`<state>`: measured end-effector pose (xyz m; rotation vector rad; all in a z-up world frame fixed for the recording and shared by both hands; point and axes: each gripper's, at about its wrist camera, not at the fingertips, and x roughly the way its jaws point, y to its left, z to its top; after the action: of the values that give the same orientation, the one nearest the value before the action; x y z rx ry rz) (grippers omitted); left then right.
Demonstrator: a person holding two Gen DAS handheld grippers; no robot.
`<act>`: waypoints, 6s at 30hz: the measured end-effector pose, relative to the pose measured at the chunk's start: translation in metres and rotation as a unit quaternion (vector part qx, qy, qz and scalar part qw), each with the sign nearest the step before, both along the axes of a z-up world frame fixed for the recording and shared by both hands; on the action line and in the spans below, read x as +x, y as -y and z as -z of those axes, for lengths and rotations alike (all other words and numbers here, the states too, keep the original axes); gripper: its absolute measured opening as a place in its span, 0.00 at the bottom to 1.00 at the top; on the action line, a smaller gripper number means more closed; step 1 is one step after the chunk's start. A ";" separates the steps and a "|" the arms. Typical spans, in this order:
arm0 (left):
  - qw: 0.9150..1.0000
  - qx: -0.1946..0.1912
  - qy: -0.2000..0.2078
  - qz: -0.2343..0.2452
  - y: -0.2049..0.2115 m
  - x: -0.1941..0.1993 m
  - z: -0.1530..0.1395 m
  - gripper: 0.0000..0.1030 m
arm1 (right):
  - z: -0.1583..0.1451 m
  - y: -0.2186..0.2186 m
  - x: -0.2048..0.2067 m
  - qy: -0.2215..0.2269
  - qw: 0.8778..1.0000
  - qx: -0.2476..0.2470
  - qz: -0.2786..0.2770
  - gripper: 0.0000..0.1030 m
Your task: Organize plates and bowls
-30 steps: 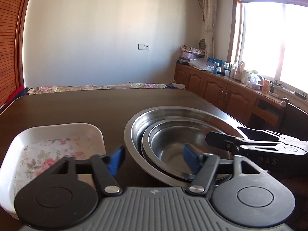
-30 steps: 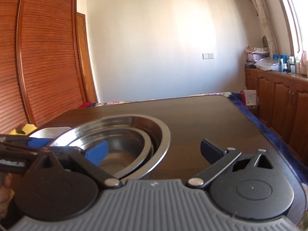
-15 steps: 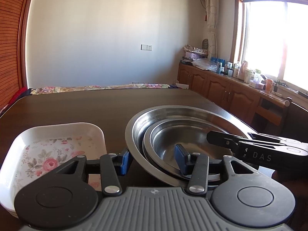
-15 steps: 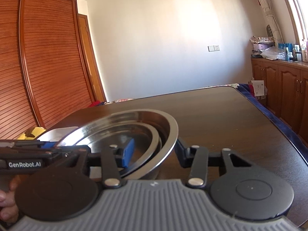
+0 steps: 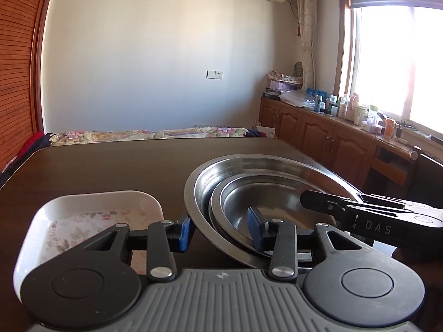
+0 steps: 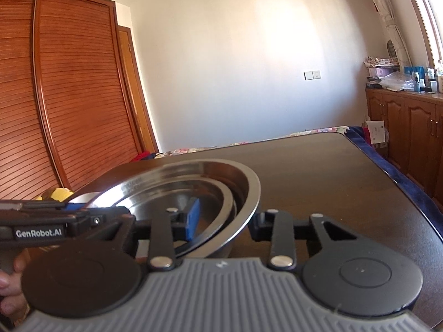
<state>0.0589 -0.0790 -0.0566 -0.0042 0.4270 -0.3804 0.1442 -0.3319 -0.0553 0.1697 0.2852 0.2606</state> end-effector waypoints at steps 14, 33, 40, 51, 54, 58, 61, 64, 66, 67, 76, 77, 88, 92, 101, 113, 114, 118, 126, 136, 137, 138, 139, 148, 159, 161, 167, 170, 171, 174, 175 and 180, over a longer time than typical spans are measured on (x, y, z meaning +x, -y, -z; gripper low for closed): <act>0.999 0.023 0.012 -0.019 -0.025 0.002 -0.023 0.42 | -0.018 -0.018 0.012 0.010 0.999 -0.010 -0.033 0.37; 0.997 0.023 0.011 -0.079 -0.077 0.003 -0.037 0.42 | -0.029 -0.063 0.033 0.007 0.994 -0.002 -0.113 0.36; 0.995 0.023 0.009 -0.092 -0.094 -0.004 -0.039 0.42 | -0.033 -0.079 0.033 0.004 0.992 -0.006 -0.129 0.36; 0.994 0.021 -0.007 -0.108 -0.117 -0.013 -0.027 0.43 | -0.026 -0.105 0.030 -0.011 0.988 -0.016 -0.154 0.36; 0.994 0.021 -0.012 -0.107 -0.118 -0.011 -0.023 0.43 | -0.024 -0.107 0.028 -0.012 0.988 -0.023 -0.154 0.36; 0.994 0.020 -0.018 -0.105 -0.118 -0.008 -0.019 0.43 | -0.021 -0.109 0.028 -0.018 0.988 -0.026 -0.153 0.36; 0.994 0.022 -0.020 -0.106 -0.118 -0.007 -0.016 0.43 | -0.019 -0.110 0.028 -0.021 0.988 -0.027 -0.150 0.36; 0.994 0.022 -0.022 -0.107 -0.120 -0.006 -0.014 0.43 | -0.018 -0.111 0.028 -0.021 0.988 -0.030 -0.149 0.36; 0.994 0.023 -0.024 -0.107 -0.120 -0.006 -0.014 0.43 | -0.018 -0.113 0.028 -0.023 0.988 -0.031 -0.149 0.36; 0.994 0.024 -0.023 -0.107 -0.119 -0.006 -0.014 0.43 | -0.017 -0.113 0.029 -0.023 0.988 -0.031 -0.149 0.36; 0.994 0.028 -0.017 -0.107 -0.118 -0.007 -0.012 0.43 | -0.016 -0.117 0.030 -0.020 0.988 -0.033 -0.148 0.36; 0.994 0.029 -0.016 -0.107 -0.118 -0.007 -0.011 0.43 | -0.017 -0.118 0.031 -0.020 0.988 -0.034 -0.148 0.37; 0.991 0.043 -0.019 -0.123 -0.119 -0.004 -0.012 0.57 | -0.019 -0.117 0.027 -0.018 0.989 -0.058 -0.138 0.51; 0.990 0.046 -0.019 -0.134 -0.121 -0.004 -0.012 0.70 | -0.024 -0.108 0.025 -0.019 0.991 -0.054 -0.125 0.51; 0.987 0.047 -0.007 -0.155 -0.126 -0.006 -0.021 0.87 | -0.038 -0.090 0.010 0.001 0.994 -0.060 -0.096 0.61; 0.983 0.051 0.035 -0.174 -0.126 -0.017 -0.042 1.00 | -0.046 -0.080 0.002 0.021 0.996 -0.064 -0.061 0.94; 0.983 0.052 0.037 -0.175 -0.124 -0.018 -0.044 1.00 | -0.047 -0.080 0.001 0.022 0.996 -0.064 -0.059 0.96; 0.983 0.053 0.049 -0.169 -0.118 -0.022 -0.055 1.00 | -0.054 -0.077 -0.003 0.027 0.996 -0.065 -0.050 1.00; 0.980 0.060 0.058 -0.178 -0.102 -0.027 -0.075 1.00 | -0.074 -0.069 -0.016 0.044 0.996 -0.076 -0.011 1.00; 0.986 0.059 0.062 -0.141 -0.066 -0.041 -0.082 1.00 | -0.080 -0.057 -0.031 0.042 0.995 -0.078 0.044 1.00; 0.987 0.059 0.062 -0.139 -0.063 -0.043 -0.081 1.00 | -0.080 -0.056 -0.033 0.041 0.995 -0.077 0.048 1.00; 0.987 0.058 0.061 -0.136 -0.060 -0.045 -0.080 1.00 | -0.079 -0.055 -0.035 0.040 0.995 -0.077 0.051 1.00; 0.988 0.058 0.059 -0.131 -0.057 -0.047 -0.079 1.00 | -0.079 -0.053 -0.037 0.040 0.995 -0.077 0.053 1.00; 0.988 0.061 0.057 -0.133 -0.056 -0.061 -0.076 1.00 | -0.071 -0.047 -0.049 0.034 0.994 -0.077 0.066 1.00; 0.985 0.071 0.040 -0.151 -0.067 -0.060 -0.057 1.00 | -0.061 -0.046 -0.051 0.036 0.993 -0.086 0.076 1.00; 0.985 0.071 0.035 -0.151 -0.068 -0.059 -0.055 1.00 | -0.060 -0.046 -0.050 0.035 0.993 -0.087 0.077 1.00; 0.985 0.073 0.032 -0.150 -0.067 -0.059 -0.052 1.00 | -0.053 -0.045 -0.050 0.027 0.993 -0.088 0.079 1.00; 0.986 0.075 0.033 -0.148 -0.065 -0.059 -0.052 1.00 | -0.052 -0.045 -0.052 0.026 0.992 -0.088 0.081 1.00; 0.986 0.075 0.033 -0.148 -0.065 -0.060 -0.052 1.00 | -0.052 -0.045 -0.052 0.026 0.992 -0.088 0.082 1.00; 0.986 0.076 0.034 -0.146 -0.065 -0.058 -0.053 1.00 | -0.054 -0.042 -0.052 0.026 0.992 -0.086 0.083 1.00; 0.986 0.076 0.034 -0.146 -0.065 -0.058 -0.053 1.00 | -0.054 -0.041 -0.053 0.026 0.992 -0.086 0.083 1.00; 0.986 0.077 0.036 -0.146 -0.066 -0.059 -0.054 1.00 | -0.055 -0.039 -0.053 0.029 0.992 -0.084 0.086 1.00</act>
<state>0.0002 -0.0132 -0.0030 0.0955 0.3773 -0.0584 0.0911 -0.2924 0.0002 0.0193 0.2318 0.0695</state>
